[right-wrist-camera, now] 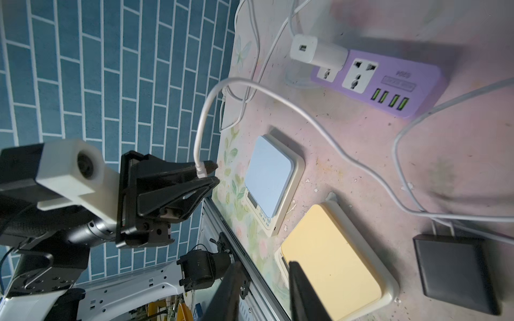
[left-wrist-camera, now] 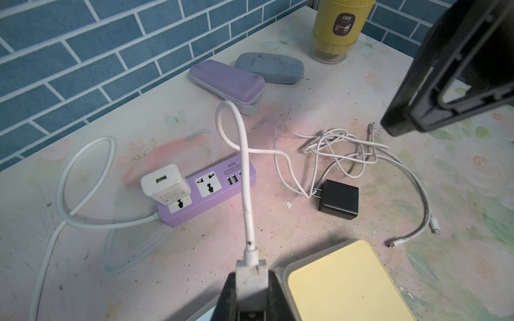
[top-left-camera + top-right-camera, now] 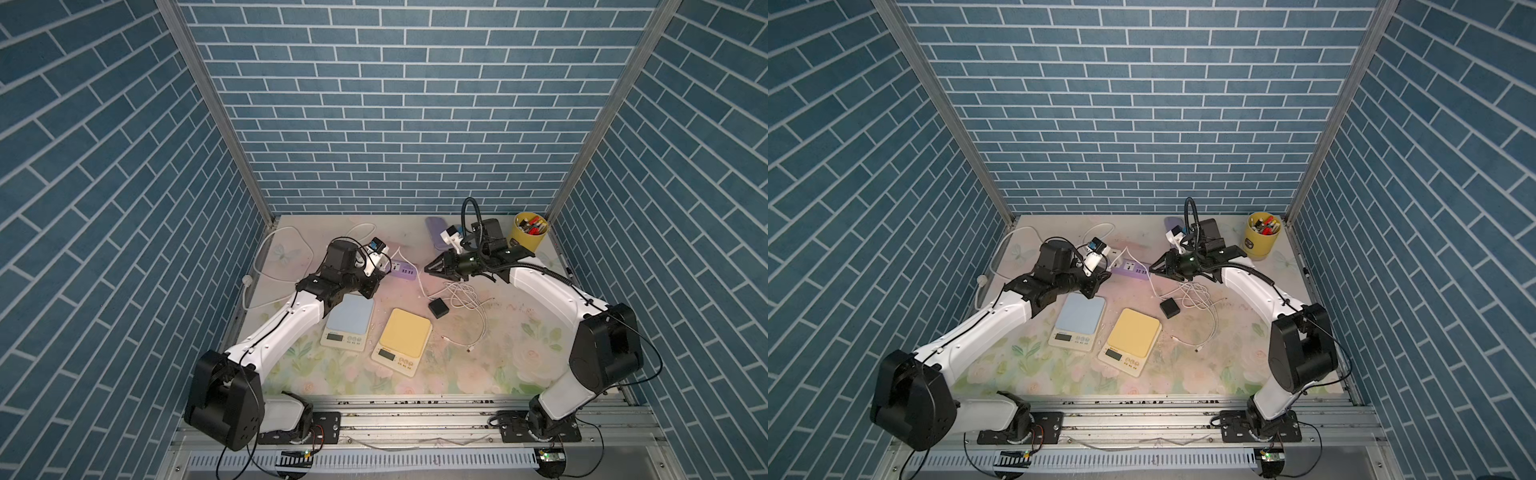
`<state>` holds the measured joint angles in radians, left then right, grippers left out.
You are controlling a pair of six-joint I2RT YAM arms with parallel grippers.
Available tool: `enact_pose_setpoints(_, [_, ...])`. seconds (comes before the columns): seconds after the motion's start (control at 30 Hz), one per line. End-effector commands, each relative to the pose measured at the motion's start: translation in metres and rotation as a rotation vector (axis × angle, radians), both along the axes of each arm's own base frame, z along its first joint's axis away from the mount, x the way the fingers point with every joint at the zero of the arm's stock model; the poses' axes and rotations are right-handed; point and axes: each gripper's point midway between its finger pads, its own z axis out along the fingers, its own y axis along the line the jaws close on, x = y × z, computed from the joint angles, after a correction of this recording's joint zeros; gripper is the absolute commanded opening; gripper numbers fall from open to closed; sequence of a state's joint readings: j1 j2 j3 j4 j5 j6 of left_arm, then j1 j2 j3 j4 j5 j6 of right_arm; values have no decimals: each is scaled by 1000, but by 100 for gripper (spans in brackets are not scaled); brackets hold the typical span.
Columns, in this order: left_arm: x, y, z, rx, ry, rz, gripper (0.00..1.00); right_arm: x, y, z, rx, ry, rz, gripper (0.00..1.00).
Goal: Charge the electronic scale
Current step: Pick up the charging cable from the center of the board.
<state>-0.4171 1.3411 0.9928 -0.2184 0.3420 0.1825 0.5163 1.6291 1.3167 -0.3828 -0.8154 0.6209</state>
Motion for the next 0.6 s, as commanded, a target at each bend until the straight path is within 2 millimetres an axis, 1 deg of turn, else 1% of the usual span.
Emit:
enact_pose_setpoints(0.0, [0, -3, 4, -36, 0, -2, 13, -28, 32, 25, 38, -61, 114, 31])
enact_pose_setpoints(0.03, [0, -4, 5, -41, -3, -12, 13, -31, 34, 25, 38, -60, 122, 31])
enact_pose_setpoints(0.1, [-2, -6, 8, -49, -5, -27, 13, -33, 33, 26, 40, -63, 123, 31])
enact_pose_setpoints(0.23, [-8, -11, 14, -62, -8, -64, 13, -50, 20, 47, 68, -108, 122, 31])
enact_pose_setpoints(0.3, [-9, -13, 18, -69, -15, -77, 13, -62, 10, 59, 86, -138, 118, 31])
enact_pose_setpoints(0.33, [-9, -14, 19, -70, -17, -81, 13, -66, 4, 62, 91, -145, 112, 31])
enact_pose_setpoints(0.4, [-11, -20, 21, -63, -16, -96, 13, -68, -8, 61, 92, -151, 89, 31])
enact_pose_setpoints(0.47, [-12, -26, 21, -55, -14, -106, 13, -66, -16, 55, 83, -139, 67, 31])
enact_pose_setpoints(0.5, [-13, -30, 21, -54, -6, -115, 13, -66, -17, 52, 79, -133, 64, 31])
enact_pose_setpoints(0.57, [-15, -39, 21, -46, 9, -138, 13, -69, -13, 43, 67, -111, 78, 31])
